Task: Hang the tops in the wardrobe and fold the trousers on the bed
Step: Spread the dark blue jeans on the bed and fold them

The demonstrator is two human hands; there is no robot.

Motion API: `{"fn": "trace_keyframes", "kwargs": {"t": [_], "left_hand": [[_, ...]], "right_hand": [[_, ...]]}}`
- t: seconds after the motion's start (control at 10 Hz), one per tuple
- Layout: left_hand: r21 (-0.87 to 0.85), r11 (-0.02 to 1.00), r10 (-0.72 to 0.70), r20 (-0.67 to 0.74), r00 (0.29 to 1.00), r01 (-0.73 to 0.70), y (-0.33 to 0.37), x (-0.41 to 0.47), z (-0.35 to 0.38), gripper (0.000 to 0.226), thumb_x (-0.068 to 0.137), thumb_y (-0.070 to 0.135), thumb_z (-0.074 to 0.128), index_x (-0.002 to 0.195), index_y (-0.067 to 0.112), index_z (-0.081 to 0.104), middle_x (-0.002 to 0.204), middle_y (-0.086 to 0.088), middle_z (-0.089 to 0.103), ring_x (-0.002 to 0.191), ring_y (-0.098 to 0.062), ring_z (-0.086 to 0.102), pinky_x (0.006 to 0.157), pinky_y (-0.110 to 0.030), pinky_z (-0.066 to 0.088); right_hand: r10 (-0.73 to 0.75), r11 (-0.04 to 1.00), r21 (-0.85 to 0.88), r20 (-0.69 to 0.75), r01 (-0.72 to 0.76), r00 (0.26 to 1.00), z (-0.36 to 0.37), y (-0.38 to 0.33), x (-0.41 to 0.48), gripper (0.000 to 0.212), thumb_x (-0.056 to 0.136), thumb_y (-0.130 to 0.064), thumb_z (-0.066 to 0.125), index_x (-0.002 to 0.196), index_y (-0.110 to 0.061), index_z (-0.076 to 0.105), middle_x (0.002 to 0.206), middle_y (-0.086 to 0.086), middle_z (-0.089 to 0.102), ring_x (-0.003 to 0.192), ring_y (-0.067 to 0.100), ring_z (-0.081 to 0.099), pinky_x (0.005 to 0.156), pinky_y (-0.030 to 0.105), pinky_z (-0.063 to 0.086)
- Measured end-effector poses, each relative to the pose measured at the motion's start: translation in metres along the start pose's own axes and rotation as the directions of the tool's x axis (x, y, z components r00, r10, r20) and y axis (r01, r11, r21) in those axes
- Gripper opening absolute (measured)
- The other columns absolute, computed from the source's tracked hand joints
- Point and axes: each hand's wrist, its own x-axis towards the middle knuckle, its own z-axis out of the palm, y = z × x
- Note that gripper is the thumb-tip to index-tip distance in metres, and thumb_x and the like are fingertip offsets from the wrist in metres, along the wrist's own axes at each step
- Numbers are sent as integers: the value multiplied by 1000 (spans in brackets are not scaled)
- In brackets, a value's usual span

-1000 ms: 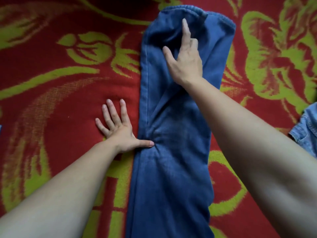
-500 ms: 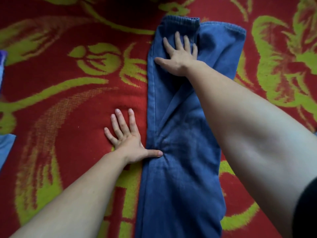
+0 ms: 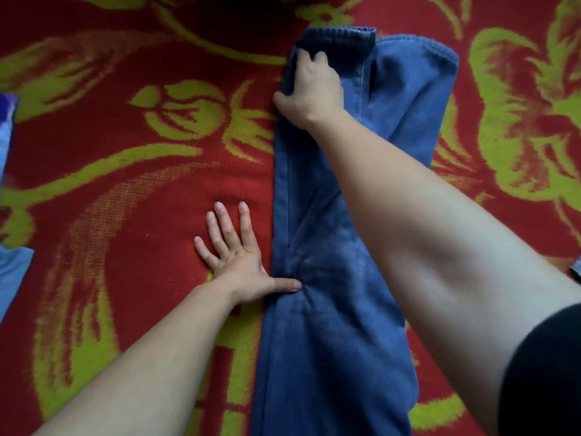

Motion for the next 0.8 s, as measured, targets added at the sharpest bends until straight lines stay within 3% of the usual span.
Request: {"fn": "trace_keyframes", "kwargs": {"t": [0.1, 0.2, 0.3, 0.4, 0.5, 0.6, 0.7, 0.8], "left_hand": [[7, 1000, 0, -16, 1000, 0, -2, 3, 1, 172, 15, 99, 50, 132, 27, -52, 129, -10, -65, 119, -25, -61, 97, -57, -31], [17, 1000, -6, -29, 1000, 7, -6, 5, 2, 171, 12, 101, 46, 132, 26, -53, 130, -11, -64, 120, -26, -61, 96, -57, -32], [11, 1000, -10, -39, 999, 10, -7, 5, 4, 172, 10, 102, 42, 132, 26, -52, 131, -11, -64, 121, -26, -60, 96, -57, -32], [7, 1000, -2, -47, 999, 2, -7, 7, 4, 172, 9, 103, 40, 133, 27, -52, 131, -10, -64, 122, -26, -60, 95, -56, -33], [5, 1000, 5, -51, 999, -5, -7, 7, 5, 172, 9, 103, 42, 132, 27, -52, 130, -10, -64, 121, -26, -60, 95, -56, -33], [2, 1000, 13, -45, 999, -12, -8, 5, 6, 171, 10, 102, 43, 132, 27, -52, 129, -9, -65, 121, -25, -60, 96, -56, -33], [-2, 1000, 20, -43, 999, -20, -7, 4, 6, 171, 9, 102, 42, 132, 27, -52, 130, -9, -65, 121, -25, -60, 96, -56, -33], [-5, 1000, 19, -40, 999, -19, -7, 5, 6, 172, 9, 102, 41, 131, 27, -53, 129, -10, -65, 121, -26, -60, 95, -56, -34]], "right_hand": [[105, 956, 293, -338, -1, 935, 4, 7, -4, 40, 93, -20, 48, 131, -7, 55, 121, 14, 58, 110, 28, 58, 90, 28, 39], [-85, 928, 343, -181, 144, 980, 4, 3, -14, 48, 101, -30, 30, 134, -7, 55, 131, 14, 56, 122, 26, 51, 99, 25, 32], [-268, 963, 26, 119, 267, 956, -2, 10, -15, 53, 100, -47, 24, 135, -22, 56, 151, 6, 46, 139, 27, 36, 111, 39, 30], [-168, 974, -183, -200, 131, 965, -17, 28, -9, 54, 91, -40, 40, 142, -25, 49, 155, 8, 37, 143, 26, 33, 115, 38, 25], [132, 945, -198, -496, -260, 858, -33, 55, -16, 64, 83, -49, 51, 143, -27, 44, 144, 9, 44, 134, 28, 41, 107, 41, 29], [447, 862, -110, -299, -495, 843, -42, 87, -19, 56, 93, -46, 53, 141, -16, 47, 144, 12, 45, 134, 31, 43, 107, 43, 34], [466, 882, 57, -261, -468, 845, -52, 98, -19, 38, 101, -28, 41, 128, -10, 59, 136, 13, 53, 127, 30, 52, 102, 36, 40], [279, 958, 199, -460, -208, 843, -57, 73, -15, 36, 102, -22, 38, 123, -4, 62, 126, 17, 57, 116, 28, 55, 95, 25, 35]]}}
